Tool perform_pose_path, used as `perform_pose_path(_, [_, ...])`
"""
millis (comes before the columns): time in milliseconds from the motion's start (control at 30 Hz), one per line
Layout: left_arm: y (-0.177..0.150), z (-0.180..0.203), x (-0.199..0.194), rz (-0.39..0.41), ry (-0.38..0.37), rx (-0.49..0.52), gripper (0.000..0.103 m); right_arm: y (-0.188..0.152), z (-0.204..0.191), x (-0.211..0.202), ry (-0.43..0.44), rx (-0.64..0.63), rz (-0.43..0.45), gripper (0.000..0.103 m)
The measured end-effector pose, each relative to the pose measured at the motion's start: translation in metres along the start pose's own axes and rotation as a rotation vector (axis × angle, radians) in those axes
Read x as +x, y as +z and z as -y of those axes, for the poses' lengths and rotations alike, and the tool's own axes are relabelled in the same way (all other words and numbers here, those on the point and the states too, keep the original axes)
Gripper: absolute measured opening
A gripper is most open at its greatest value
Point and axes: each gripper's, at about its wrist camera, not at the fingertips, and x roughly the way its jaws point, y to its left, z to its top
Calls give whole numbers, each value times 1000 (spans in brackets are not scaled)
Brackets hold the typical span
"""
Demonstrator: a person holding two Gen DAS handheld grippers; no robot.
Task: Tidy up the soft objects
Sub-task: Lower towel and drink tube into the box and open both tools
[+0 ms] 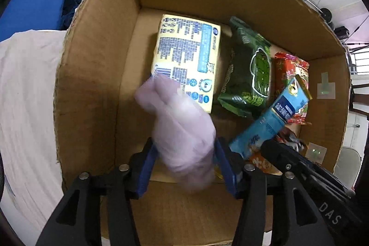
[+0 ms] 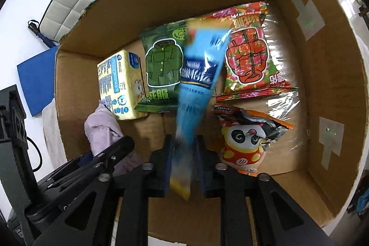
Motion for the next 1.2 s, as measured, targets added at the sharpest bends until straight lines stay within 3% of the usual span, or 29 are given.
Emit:
perform_pose_path(100, [-2,0,-2,8,-8,-10,51,0,3,-1,-19,-7,5,48])
perform_pose_path(500, [-44,10,-38,130,38,32,51,-36,13,-36,-170,-137,59,48])
perform_pose_path(733, [-58,16,-57,219,115,75,54,-58,13,-56,-260,-209,123,48])
perform_pose_path(767, [-61,17,-60,235,127,79,67,-59,11,-57,-274,-217,132,50])
perform_pose_path(833, [-63,19,-63,255,134,76,80,-67,14,-65,-282,-229,150,58])
perform_pose_path(900, [-65,20,-65,266,132,68,82,-73,15,-69,-290,-234,163,65])
perform_pose_path(967, [-69,19,-70,268,129,60,99,-75,16,-73,-284,-233,171,76])
perform_pose_path(1067, [-75,18,-76,288,136,55,100,-80,20,-79,-281,-217,193,96])
perform_pose_path(1200, [-83,21,-86,313,141,55,101,-84,25,-87,-294,-208,206,102])
